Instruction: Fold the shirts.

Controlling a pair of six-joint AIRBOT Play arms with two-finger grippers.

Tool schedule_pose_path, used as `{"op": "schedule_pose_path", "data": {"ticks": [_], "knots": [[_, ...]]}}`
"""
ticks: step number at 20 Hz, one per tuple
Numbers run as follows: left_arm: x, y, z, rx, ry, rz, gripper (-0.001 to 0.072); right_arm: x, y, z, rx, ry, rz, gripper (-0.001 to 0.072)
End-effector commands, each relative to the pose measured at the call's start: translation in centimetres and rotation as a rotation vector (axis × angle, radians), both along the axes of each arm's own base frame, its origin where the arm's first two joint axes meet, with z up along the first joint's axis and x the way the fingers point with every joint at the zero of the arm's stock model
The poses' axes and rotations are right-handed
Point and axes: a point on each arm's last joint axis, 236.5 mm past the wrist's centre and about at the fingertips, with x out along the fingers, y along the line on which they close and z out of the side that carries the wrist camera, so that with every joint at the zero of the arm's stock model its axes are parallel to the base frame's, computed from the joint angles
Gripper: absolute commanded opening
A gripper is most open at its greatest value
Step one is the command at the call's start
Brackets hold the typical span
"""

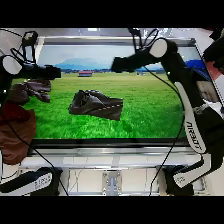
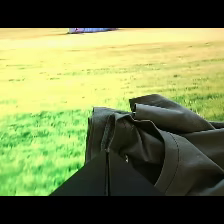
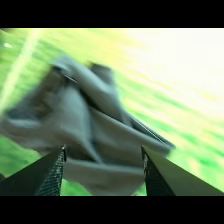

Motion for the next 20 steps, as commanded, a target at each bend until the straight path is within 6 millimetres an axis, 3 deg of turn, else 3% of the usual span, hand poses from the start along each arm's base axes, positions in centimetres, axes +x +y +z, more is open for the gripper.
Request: {"op": "schedule_pose_path", "data": {"ticks": [1, 5, 9, 14, 17, 19, 20], "knots": [[0.0, 0.2, -0.3, 0.001, 0.008, 0.003, 0.0011, -3.0, -9.1, -7.8, -0.105, 0.358, -0.128, 0.0515], [0.3, 0.1, -1.3, 0.002, 0.032, 0.003, 0.0012, -4.7, -5.5, -15.3, 0.212, 0.59, -0.138, 0.0516], [0.6, 0.1, -2.4, 0.002, 0.056, 0.003, 0.0012, -5.8, -2.4, -20.8, 0.279, 0.688, -0.127, 0.0516], [0.5, 0.1, -2.8, 0.0, 0.072, 0.0, 0.0012, -6.2, 1.5, -23.6, 0.265, 0.672, -0.097, 0.0501], [0.0, 0.0, -3.2, 0.002, 0.095, -0.005, 0.0012, -7.4, 3.9, -24.1, 0.294, 0.71, -0.07, 0.05], [0.0, 0.0, -3.2, 0.002, 0.098, -0.006, 0.0011, -7.7, 6.2, -23.3, 0.367, 0.714, -0.035, 0.0495], [0.0, 0.0, -3.2, 0.002, 0.098, -0.006, 0.0012, -7.5, 7.4, -22.5, 0.413, 0.696, -0.018, 0.0395]]}}
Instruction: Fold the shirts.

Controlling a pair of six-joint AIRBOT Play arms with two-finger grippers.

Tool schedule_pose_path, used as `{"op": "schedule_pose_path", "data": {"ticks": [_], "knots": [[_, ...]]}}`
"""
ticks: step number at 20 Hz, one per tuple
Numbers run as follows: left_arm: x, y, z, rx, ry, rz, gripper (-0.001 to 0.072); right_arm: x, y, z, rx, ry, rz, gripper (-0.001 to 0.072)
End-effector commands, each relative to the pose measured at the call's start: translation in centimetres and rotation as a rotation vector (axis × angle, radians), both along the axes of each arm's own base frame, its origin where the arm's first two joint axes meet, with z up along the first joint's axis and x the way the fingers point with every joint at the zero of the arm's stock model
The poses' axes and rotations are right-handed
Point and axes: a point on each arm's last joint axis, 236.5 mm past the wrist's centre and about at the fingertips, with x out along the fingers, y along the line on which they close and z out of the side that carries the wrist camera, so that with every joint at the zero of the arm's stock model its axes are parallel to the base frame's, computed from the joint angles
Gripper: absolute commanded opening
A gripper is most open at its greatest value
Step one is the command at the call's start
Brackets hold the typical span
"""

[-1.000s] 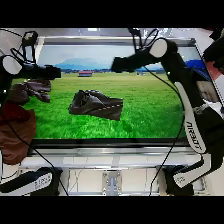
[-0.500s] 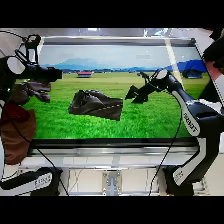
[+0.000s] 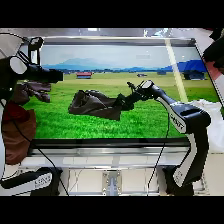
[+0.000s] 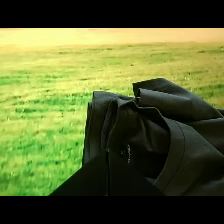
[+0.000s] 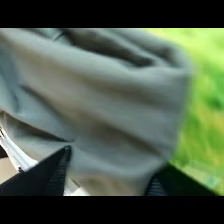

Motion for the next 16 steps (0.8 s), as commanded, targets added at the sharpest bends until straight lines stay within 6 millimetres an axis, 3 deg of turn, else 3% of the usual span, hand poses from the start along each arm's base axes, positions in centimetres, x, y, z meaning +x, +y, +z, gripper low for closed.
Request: {"op": "schedule_pose_path", "data": {"ticks": [1, 2, 5, 7, 9, 10, 12, 14, 16], "knots": [[-0.2, 0.0, -0.2, 0.001, 0.011, -0.001, 0.0012, 0.2, 4.1, 2.1, 0.157, -0.032, -0.009, 0.0184], [-0.2, 0.0, -0.2, 0.001, 0.011, -0.001, 0.0012, 0.6, 5.0, 3.6, 0.215, -0.056, -0.005, 0.0027], [-0.2, 0.0, -0.2, 0.001, 0.011, -0.002, 0.0011, 1.2, 5.6, 10.2, 0.345, -0.15, 0.068, 0.001], [-0.2, 0.0, -0.2, 0.001, 0.011, -0.001, 0.0012, 1.7, 4.5, 16.7, 0.406, -0.251, 0.141, 0.0009], [-0.2, 0.0, -0.2, 0.0, 0.011, -0.001, 0.0012, 3.5, 1.9, 24.0, 0.423, -0.388, 0.128, 0.0009], [-0.2, 0.0, -0.2, 0.0, 0.011, -0.001, 0.0011, 4.9, -0.2, 27.3, 0.392, -0.477, 0.09, 0.0009], [-0.2, -0.3, -0.1, -0.017, 0.011, -0.004, 0.0012, 8.1, -6.2, 31.1, 0.223, -0.632, -0.016, 0.0009], [-0.3, -0.9, 0.0, -0.043, 0.012, -0.007, 0.0011, 10.6, -13.9, 32.9, 0.081, -0.69, -0.176, 0.0007], [-0.3, -1.2, 0.1, -0.059, 0.012, -0.009, 0.0012, 11.1, -21.4, 33.6, 0.033, -0.69, -0.315, 0.0008]]}}
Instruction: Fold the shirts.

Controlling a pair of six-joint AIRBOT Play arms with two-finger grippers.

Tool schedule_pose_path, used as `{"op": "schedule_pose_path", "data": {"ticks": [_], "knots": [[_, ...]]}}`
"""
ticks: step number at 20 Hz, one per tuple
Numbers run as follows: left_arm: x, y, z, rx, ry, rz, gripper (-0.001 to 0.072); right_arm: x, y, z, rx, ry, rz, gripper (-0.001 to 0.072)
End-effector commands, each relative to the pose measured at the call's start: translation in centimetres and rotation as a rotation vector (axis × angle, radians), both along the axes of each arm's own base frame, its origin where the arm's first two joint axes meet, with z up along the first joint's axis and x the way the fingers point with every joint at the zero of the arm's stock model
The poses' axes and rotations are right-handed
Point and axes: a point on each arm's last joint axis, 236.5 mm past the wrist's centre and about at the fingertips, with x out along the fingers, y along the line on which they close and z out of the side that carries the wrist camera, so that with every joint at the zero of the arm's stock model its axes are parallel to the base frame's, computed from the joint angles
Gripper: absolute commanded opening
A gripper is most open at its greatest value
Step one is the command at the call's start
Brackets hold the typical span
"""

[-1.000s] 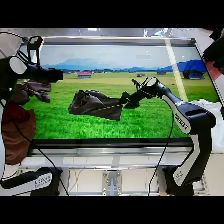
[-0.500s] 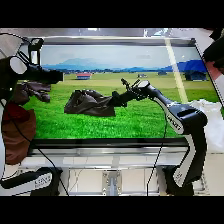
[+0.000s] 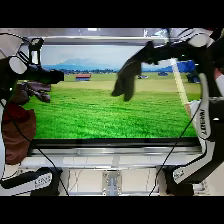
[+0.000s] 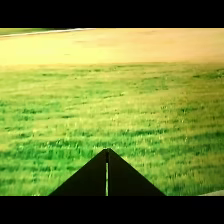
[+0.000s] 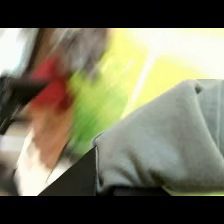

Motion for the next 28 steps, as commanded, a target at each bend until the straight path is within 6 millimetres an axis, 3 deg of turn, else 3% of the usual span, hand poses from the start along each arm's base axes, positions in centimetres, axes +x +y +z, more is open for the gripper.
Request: {"op": "schedule_pose_path", "data": {"ticks": [1, 4, 6, 7, 9, 12, 15, 20, 21, 22, 23, 24, 26, 28], "knots": [[0.0, -0.5, 0.1, -0.027, 0.001, -0.003, 0.0012, 0.8, -12.7, 2.6, -0.071, -0.017, -0.272, 0.0008], [0.0, -0.5, 0.1, -0.028, 0.001, -0.002, 0.0012, -1.1, -23.8, 2.0, -0.165, 0.021, -0.487, 0.0007], [0.0, -0.5, 0.1, -0.028, 0.001, -0.002, 0.0012, -3.6, -30.5, 2.2, -0.244, 0.039, -0.631, 0.0008], [0.0, -0.5, 0.1, -0.028, 0.001, -0.002, 0.0012, -5.5, -33.2, 2.3, -0.272, 0.062, -0.681, 0.0007], [0.0, -0.5, 0.1, -0.028, 0.001, -0.002, 0.0012, -10.1, -36.2, 1.7, -0.307, 0.149, -0.708, 0.0008], [-0.1, -0.9, 0.2, -0.047, 0.002, -0.005, 0.0012, -17.8, -39.1, -1.6, -0.411, 0.36, -0.719, 0.0008], [-0.2, -2.1, 0.6, -0.108, 0.004, -0.012, 0.0012, -23.9, -41.7, -4.3, -0.455, 0.49, -0.84, 0.0008], [-0.2, -2.3, 0.7, -0.117, 0.007, -0.014, 0.0012, -31.8, -41.2, -13.5, -0.332, 0.776, -0.916, 0.001], [-0.3, -2.5, 0.7, -0.124, 0.012, -0.016, 0.0012, -32.8, -41.5, -15.0, -0.333, 0.81, -0.936, 0.0031], [-0.4, -2.5, 0.6, -0.125, 0.015, -0.017, 0.0012, -33.5, -41.5, -15.6, -0.323, 0.829, -0.945, 0.0147], [-0.4, -2.5, 0.6, -0.125, 0.015, -0.017, 0.0012, -33.9, -41.6, -15.6, -0.314, 0.84, -0.953, 0.0323], [-0.4, -2.5, 0.6, -0.124, 0.015, -0.017, 0.0012, -34.2, -41.5, -14.9, -0.296, 0.856, -0.975, 0.044], [-0.4, -2.5, 0.6, -0.124, 0.015, -0.017, 0.0012, -33.8, -41.4, -11.7, -0.265, 0.848, -1.04, 0.045], [-0.4, -2.5, 0.6, -0.124, 0.015, -0.018, 0.0012, -30.2, -41.4, -6.0, -0.214, 0.654, -1.081, 0.0445]]}}
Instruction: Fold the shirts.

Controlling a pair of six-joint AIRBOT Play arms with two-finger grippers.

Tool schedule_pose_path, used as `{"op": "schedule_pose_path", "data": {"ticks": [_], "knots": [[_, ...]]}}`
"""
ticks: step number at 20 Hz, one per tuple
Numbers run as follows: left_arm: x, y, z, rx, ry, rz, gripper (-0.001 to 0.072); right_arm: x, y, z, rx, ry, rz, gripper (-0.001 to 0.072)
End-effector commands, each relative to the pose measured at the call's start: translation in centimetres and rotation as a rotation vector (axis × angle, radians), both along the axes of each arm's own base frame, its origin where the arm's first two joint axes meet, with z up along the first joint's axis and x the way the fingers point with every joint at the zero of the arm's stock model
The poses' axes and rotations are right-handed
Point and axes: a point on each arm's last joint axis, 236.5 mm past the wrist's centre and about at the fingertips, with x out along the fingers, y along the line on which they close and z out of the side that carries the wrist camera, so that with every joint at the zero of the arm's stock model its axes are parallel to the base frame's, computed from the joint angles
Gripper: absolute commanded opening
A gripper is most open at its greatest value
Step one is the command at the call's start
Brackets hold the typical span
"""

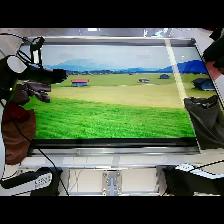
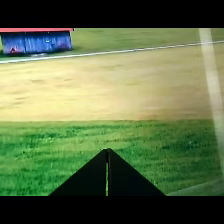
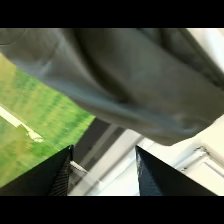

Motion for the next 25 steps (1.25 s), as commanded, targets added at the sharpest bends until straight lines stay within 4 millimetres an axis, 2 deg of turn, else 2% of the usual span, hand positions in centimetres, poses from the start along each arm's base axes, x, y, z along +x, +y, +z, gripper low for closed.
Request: {"op": "schedule_pose_path", "data": {"ticks": [1, 3, 4, 6, 8, 9, 11, 13, 25], "knots": [[0.0, 0.0, 0.0, -0.002, 0.001, 0.0, 0.0012, 4.3, 1.1, 7.7, -0.039, -0.247, -0.012, 0.0422], [0.0, 0.0, 0.0, -0.003, 0.002, 0.0, 0.0012, 9.1, 4.4, 13.4, -0.089, -0.491, 0.159, 0.0018], [0.0, 0.0, 0.0, -0.002, 0.001, 0.0, 0.0012, 11.1, 7.4, 15.4, -0.099, -0.591, 0.299, 0.001], [0.0, 0.0, 0.0, -0.002, 0.002, 0.0, 0.0012, 13.9, 13.5, 17.4, -0.087, -0.714, 0.548, 0.0009], [-0.1, 0.0, -0.1, -0.002, 0.007, -0.002, 0.0013, 15.3, 17.9, 16.9, -0.084, -0.719, 0.728, 0.0009], [-0.5, -0.1, -0.3, -0.001, 0.024, -0.009, 0.0013, 15.7, 19.1, 16.1, -0.094, -0.684, 0.77, 0.001], [-1.3, -0.3, -0.8, 0.001, 0.062, -0.023, 0.0012, 15.7, 19.9, 14.4, -0.128, -0.6, 0.82, 0.001], [-1.4, -0.2, -0.9, 0.002, 0.068, -0.025, 0.0012, 15.6, 19.6, 13.2, -0.161, -0.533, 0.834, 0.001], [-1.4, -0.2, -0.9, 0.002, 0.068, -0.025, 0.0012, 15.7, 19.6, 13.2, -0.165, -0.536, 0.829, 0.0011]]}}
